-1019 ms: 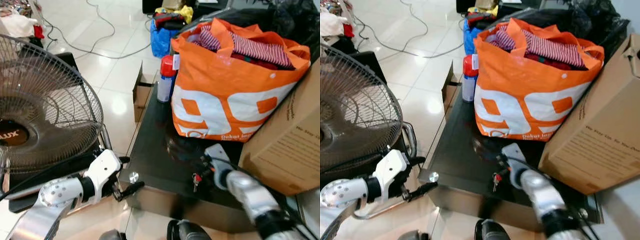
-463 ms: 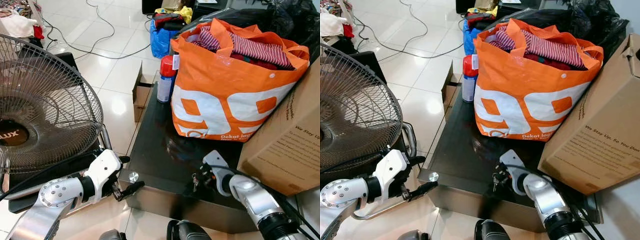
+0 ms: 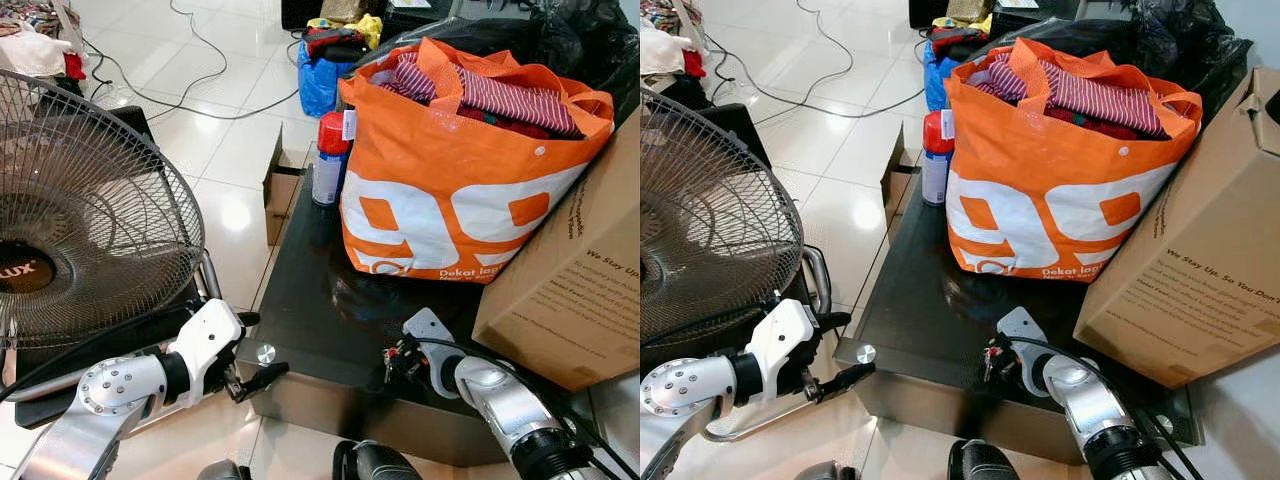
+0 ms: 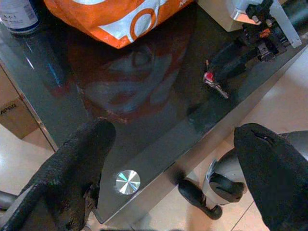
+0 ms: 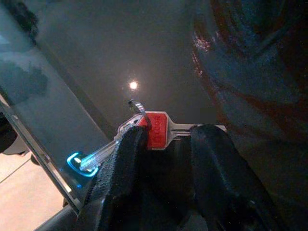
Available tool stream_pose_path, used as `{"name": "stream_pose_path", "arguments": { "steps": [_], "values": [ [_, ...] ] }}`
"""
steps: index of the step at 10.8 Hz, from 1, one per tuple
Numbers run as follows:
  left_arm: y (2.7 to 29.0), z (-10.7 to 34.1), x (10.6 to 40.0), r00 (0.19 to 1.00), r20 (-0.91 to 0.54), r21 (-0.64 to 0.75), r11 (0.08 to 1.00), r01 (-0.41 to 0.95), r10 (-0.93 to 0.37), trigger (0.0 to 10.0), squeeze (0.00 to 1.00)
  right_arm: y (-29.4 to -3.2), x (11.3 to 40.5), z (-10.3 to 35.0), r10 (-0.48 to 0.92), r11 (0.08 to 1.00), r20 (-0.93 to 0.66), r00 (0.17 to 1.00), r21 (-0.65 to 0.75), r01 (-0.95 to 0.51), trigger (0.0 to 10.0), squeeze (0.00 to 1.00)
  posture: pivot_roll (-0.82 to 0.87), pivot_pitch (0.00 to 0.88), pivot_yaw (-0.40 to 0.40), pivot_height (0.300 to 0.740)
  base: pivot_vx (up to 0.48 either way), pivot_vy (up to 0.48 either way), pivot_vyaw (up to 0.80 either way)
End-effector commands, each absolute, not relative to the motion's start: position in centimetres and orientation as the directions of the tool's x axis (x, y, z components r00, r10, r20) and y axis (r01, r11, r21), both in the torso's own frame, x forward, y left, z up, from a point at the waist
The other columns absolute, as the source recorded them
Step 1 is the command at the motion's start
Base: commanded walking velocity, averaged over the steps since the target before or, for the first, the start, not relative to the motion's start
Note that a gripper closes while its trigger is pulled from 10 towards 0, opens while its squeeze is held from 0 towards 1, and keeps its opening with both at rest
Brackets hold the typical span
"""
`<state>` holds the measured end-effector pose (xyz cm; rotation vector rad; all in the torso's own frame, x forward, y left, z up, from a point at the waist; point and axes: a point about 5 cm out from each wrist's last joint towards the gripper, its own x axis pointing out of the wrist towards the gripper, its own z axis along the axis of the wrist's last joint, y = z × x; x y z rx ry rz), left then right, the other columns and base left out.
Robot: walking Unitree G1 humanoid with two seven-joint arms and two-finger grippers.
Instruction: Hang keys on a hook
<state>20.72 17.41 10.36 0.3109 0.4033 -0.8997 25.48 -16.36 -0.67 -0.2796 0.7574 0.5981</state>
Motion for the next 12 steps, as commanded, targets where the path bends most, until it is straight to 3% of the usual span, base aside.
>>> {"name": "stream_pose_path", "arguments": {
  "steps": [1, 4, 12],
  "values": [
    [17.5, 10.2, 20.6, 0.555, -0.473, 0.094, 0.587, 0.804, -0.684, 10.0, 0.00, -16.8, 25.2, -1.1, 0.383, 0.812, -0.729, 0.568, -0.026, -0.582, 10.0, 0.00, -0.01, 0.110, -0.079, 0.740, 0.000, 0.000, 0.00],
    [17.5, 10.2, 20.6, 0.556, -0.473, 0.096, 0.588, 0.804, -0.683, 10.0, 0.00, -16.6, 25.7, -0.2, 0.426, 0.804, -0.684, 0.592, -0.015, -0.595, 10.0, 0.00, -0.01, 0.108, -0.078, 0.740, 0.000, 0.000, 0.00],
    [17.4, 10.3, 20.8, 0.555, -0.472, 0.099, 0.584, 0.806, -0.685, 10.0, 0.00, -15.3, 25.4, -0.9, 0.442, 0.784, -0.696, 0.566, -0.008, -0.621, 9.8, 0.00, -0.01, 0.103, -0.079, 0.740, 0.000, 0.000, 0.00]
  ]
}}
